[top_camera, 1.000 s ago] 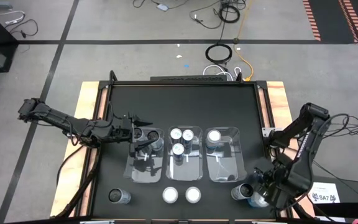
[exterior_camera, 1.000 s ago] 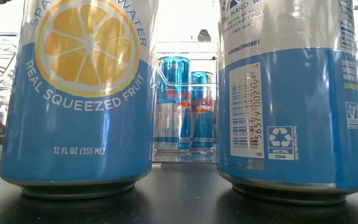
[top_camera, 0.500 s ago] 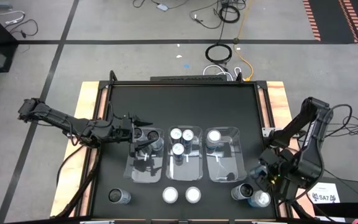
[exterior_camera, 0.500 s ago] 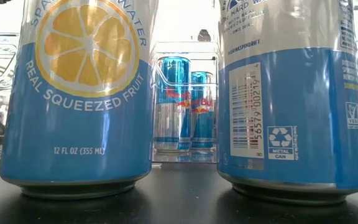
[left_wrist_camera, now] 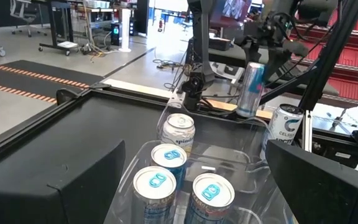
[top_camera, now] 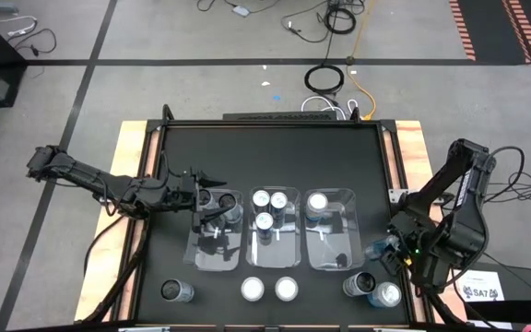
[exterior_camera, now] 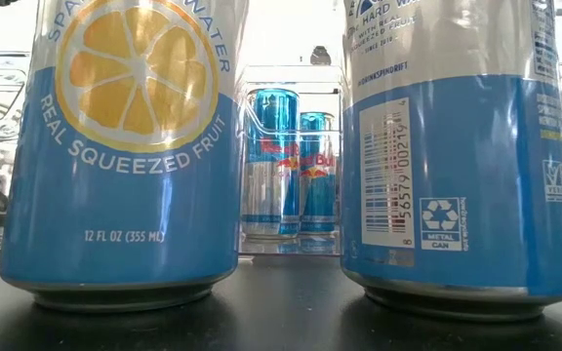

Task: Sort soda cans
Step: Put the blue soda can into the middle transparent bin

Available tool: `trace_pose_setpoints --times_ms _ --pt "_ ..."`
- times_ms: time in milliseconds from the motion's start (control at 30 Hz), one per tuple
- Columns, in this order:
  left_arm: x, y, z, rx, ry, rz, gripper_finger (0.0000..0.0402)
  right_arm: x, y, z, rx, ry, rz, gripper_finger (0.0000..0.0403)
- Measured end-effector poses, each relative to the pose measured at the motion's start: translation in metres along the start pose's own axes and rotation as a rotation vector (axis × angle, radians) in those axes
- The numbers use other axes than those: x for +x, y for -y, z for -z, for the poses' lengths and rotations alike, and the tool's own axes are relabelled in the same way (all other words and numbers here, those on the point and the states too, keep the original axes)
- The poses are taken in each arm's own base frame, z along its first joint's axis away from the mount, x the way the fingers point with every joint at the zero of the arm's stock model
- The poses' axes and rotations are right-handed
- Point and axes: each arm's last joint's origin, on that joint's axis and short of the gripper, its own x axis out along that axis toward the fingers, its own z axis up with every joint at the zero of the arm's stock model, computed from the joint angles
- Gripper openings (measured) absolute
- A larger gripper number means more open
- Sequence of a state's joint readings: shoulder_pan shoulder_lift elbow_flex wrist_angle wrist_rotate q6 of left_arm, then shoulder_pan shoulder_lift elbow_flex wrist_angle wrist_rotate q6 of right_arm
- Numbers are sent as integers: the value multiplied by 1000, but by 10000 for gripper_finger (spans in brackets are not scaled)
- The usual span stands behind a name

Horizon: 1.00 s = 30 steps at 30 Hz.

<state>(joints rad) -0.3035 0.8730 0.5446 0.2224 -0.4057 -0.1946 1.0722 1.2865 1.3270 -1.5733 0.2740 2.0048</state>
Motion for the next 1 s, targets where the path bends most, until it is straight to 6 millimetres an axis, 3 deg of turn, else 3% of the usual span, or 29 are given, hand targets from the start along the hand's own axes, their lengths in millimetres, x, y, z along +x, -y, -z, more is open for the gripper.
trace_pose_setpoints --times_ms 300,467,767,1000 --pt "0 -1 3 13 -28 -5 397 -8 5 -20 52 146 -108 229" --pt "0 -1 4 20 -43 -9 397 -12 2 -34 85 356 -227 230" --pt "0 -1 5 20 -44 -9 397 -17 -39 -65 123 648 -464 231" --pt "0 -1 4 114 -44 -7 397 -28 -77 -108 -59 773 -585 231"
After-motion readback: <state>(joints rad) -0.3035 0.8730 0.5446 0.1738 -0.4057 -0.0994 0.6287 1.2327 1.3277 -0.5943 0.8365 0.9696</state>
